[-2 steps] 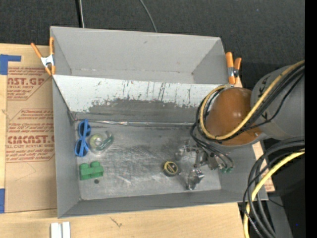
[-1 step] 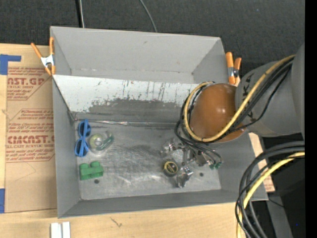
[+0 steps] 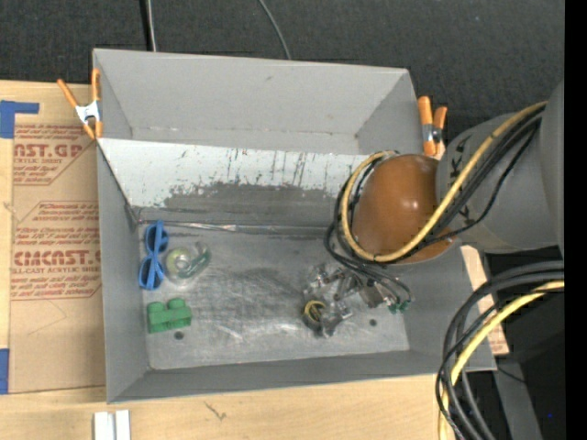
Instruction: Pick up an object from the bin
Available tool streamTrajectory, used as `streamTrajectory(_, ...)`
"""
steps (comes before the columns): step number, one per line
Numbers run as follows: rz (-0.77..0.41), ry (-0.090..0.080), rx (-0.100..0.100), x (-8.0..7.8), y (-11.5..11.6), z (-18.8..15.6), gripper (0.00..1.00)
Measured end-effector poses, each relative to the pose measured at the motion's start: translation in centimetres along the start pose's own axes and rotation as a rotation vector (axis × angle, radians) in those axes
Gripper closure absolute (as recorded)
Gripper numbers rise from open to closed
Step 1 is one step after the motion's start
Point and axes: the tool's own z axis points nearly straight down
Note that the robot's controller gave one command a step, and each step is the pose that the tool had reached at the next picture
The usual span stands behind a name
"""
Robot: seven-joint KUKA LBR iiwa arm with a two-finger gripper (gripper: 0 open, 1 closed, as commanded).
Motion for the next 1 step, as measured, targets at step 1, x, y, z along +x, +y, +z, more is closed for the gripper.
streamTrajectory(1,-0.057,-0.010,0.006,-0.01,-0.35,-13.12,1.00)
